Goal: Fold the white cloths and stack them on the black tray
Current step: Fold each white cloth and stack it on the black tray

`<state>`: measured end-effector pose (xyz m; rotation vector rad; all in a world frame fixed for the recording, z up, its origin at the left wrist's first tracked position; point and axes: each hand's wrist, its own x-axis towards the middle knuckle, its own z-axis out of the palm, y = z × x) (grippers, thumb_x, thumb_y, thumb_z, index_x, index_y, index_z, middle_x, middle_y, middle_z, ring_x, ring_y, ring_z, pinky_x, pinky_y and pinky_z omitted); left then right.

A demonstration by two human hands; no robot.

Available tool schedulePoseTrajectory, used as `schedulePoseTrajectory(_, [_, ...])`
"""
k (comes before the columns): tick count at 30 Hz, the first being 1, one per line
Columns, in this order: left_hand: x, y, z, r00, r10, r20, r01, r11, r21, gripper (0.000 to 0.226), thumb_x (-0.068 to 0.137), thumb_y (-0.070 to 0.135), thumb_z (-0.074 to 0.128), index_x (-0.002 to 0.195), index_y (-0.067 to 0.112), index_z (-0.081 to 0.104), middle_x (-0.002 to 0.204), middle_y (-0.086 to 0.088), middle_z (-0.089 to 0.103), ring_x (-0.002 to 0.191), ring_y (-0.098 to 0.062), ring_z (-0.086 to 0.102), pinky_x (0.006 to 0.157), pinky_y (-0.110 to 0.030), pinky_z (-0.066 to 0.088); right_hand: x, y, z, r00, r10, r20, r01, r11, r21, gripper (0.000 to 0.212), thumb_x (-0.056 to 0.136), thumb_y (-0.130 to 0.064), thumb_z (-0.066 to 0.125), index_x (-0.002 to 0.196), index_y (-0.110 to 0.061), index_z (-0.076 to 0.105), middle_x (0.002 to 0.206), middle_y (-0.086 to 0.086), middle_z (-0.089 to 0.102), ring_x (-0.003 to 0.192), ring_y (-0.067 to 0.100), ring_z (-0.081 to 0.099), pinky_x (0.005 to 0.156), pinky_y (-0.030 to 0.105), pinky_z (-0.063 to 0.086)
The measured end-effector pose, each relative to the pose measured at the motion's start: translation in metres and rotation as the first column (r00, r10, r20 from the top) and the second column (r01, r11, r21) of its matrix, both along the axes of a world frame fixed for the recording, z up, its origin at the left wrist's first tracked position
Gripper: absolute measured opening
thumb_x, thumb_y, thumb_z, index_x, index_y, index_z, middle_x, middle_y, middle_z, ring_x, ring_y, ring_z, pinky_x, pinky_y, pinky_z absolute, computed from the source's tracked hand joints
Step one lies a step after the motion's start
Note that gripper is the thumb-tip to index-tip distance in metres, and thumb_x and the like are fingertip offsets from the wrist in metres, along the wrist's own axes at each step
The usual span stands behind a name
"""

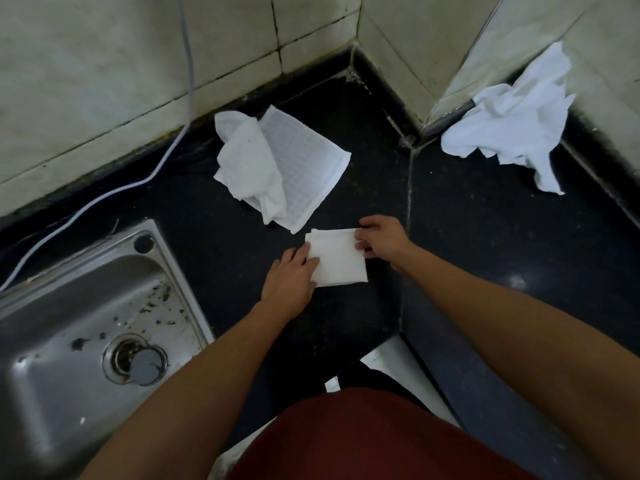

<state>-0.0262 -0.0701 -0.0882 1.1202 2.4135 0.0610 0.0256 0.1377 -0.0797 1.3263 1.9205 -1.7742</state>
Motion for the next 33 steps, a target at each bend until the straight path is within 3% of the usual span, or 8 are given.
schedulePoseTrajectory(4, [0.005,-0.003,-0.004,1.000,0.009,-0.003,-0.009,1.000,-0.013,0.055,0.093,0.030,0.055,0.145,0.022,0.037,0.158,0.000,0.019,0.141,-0.025,0.022,0.105,-0.044,0.034,0.026,-0.008,-0.005,0.981,0.193,-0.007,-0.192,0.978,0.087,0.004,0.086,-0.009,0.067,0.082,-0.009,0.067,0.075,0.008,0.068,0.066,0.018,0.066,0.057,0.027,0.054])
schedulePoseTrajectory(9, [0.010,-0.002,-0.003,0.999,0.033,-0.005,-0.033,0.999,-0.028,0.057,0.096,0.031,0.051,0.148,0.023,0.031,0.160,0.001,0.014,0.144,-0.024,0.017,0.108,-0.044,0.030,0.062,-0.009,-0.003,0.931,0.349,0.109,-0.338,0.935,-0.105,0.003,0.087,-0.011,0.067,0.088,-0.011,0.070,0.082,0.009,0.073,0.069,0.015,0.070,0.059,0.024,0.055])
schedulePoseTrajectory(12, [0.013,-0.001,0.001,0.998,0.055,0.008,-0.055,0.998,-0.021,0.056,0.094,0.030,0.053,0.147,0.021,0.034,0.159,-0.001,0.015,0.142,-0.025,0.020,0.109,-0.045,0.030,0.053,0.003,0.000,0.891,0.427,0.152,-0.445,0.888,0.117,0.011,0.088,-0.015,0.064,0.080,-0.012,0.071,0.080,0.007,0.072,0.069,0.016,0.070,0.060,0.027,0.053])
schedulePoseTrajectory(16, [0.019,-0.009,0.008,0.987,0.161,-0.002,-0.160,0.985,0.063,0.047,0.090,0.025,0.058,0.136,0.017,0.048,0.155,-0.006,0.027,0.135,-0.026,0.032,0.104,-0.043,0.037,0.008,0.006,0.008,0.846,0.512,0.150,-0.498,0.658,0.564,0.018,0.089,-0.027,0.061,0.100,-0.015,0.067,0.101,0.004,0.066,0.093,0.021,0.062,0.074,0.030,0.047])
schedulePoseTrajectory(21, [0.032,-0.039,0.019,0.962,0.271,-0.014,-0.270,0.960,0.076,0.039,0.089,0.022,0.059,0.128,0.015,0.056,0.149,-0.008,0.037,0.129,-0.027,0.041,0.101,-0.039,0.040,-0.037,-0.018,0.003,0.550,0.685,0.477,-0.818,0.326,0.474,0.045,0.085,-0.040,0.065,0.122,-0.017,0.052,0.116,0.007,0.059,0.103,0.025,0.056,0.079,0.036,0.045])
schedulePoseTrajectory(25, [0.035,-0.071,0.026,0.945,0.324,-0.029,-0.323,0.945,0.051,0.038,0.090,0.023,0.058,0.127,0.015,0.056,0.144,-0.005,0.041,0.125,-0.025,0.042,0.100,-0.036,0.039,-0.045,-0.035,0.007,0.518,0.701,0.490,-0.852,0.372,0.368,0.027,0.085,-0.027,0.064,0.107,-0.013,0.059,0.104,0.005,0.061,0.083,0.021,0.056,0.066,0.031,0.044])
schedulePoseTrajectory(29, [0.026,-0.090,0.030,0.953,0.302,-0.037,-0.301,0.953,0.036,0.035,0.091,0.024,0.055,0.125,0.017,0.056,0.135,-0.002,0.045,0.119,-0.022,0.044,0.095,-0.033,0.041,-0.026,-0.042,0.019,0.662,0.690,0.295,-0.739,0.532,0.413,0.016,0.081,-0.025,0.066,0.092,-0.014,0.063,0.092,0.004,0.064,0.079,0.020,0.060,0.061,0.030,0.044])
schedulePoseTrajectory(33, [0.003,-0.088,0.040,0.980,0.196,-0.021,-0.194,0.978,0.080,0.027,0.091,0.023,0.054,0.116,0.016,0.058,0.118,-0.003,0.052,0.108,-0.022,0.050,0.084,-0.034,0.044,0.013,-0.044,0.050,0.741,0.625,0.247,-0.646,0.563,0.515,0.012,0.082,-0.032,0.067,0.085,-0.026,0.057,0.083,-0.001,0.060,0.079,0.020,0.059,0.060,0.029,0.039])
